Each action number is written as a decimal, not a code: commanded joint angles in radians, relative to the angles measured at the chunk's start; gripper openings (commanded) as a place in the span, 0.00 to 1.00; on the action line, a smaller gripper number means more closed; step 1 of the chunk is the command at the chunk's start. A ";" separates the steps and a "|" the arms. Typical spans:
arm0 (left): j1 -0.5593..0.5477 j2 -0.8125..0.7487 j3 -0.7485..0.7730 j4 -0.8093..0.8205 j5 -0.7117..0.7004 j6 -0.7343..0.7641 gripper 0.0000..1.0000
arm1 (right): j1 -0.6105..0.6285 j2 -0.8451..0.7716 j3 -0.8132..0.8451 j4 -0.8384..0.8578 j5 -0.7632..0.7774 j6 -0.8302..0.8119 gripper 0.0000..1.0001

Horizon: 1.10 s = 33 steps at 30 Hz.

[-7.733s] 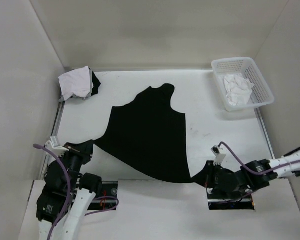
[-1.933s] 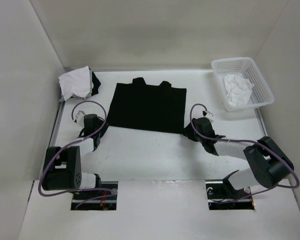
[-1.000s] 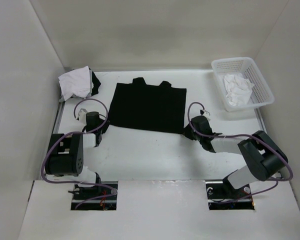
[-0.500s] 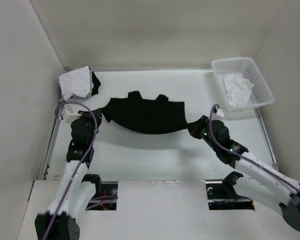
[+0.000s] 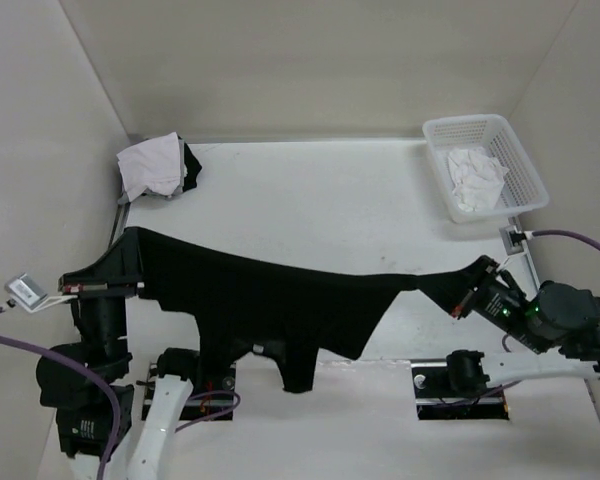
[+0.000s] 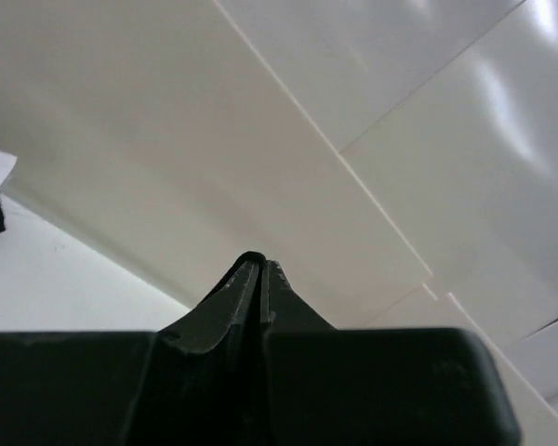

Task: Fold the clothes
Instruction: Fold the tank top

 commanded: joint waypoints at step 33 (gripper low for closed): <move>0.033 1.246 -0.126 0.687 0.074 -0.118 0.00 | -1.263 1.088 0.010 0.748 -0.765 -0.295 0.00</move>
